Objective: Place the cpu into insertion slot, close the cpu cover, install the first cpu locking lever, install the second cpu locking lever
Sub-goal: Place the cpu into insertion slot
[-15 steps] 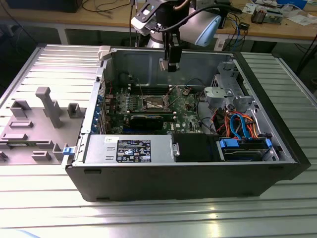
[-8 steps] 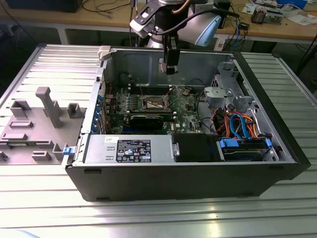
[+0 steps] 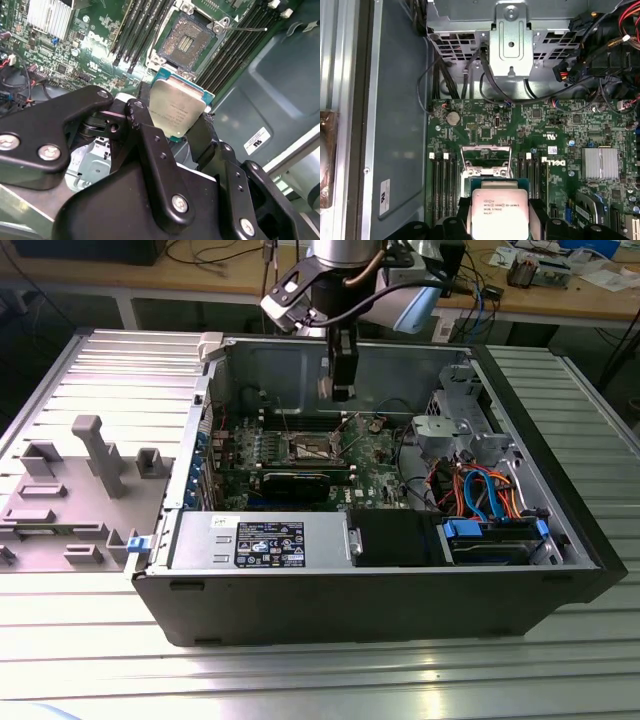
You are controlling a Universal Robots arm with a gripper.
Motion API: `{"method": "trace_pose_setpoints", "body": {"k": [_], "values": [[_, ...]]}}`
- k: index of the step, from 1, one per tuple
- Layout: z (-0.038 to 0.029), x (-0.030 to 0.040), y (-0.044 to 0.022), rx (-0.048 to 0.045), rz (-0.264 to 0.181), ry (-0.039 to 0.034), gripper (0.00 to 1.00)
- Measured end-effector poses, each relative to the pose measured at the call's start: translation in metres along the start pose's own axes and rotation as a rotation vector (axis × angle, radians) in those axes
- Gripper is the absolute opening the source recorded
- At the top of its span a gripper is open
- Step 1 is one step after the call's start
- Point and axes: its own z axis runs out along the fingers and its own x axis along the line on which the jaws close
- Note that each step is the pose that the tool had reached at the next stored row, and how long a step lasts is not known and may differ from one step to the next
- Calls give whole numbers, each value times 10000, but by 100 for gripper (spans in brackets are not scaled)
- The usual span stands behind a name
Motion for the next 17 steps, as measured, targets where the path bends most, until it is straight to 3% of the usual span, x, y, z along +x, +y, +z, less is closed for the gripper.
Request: {"method": "trace_pose_setpoints", "body": {"k": [6,11,17], "values": [[68,3,-4,99,59,-36,54],[117,3,-7,103,84,-93,54],[133,2,-8,105,91,-96,54]]}}
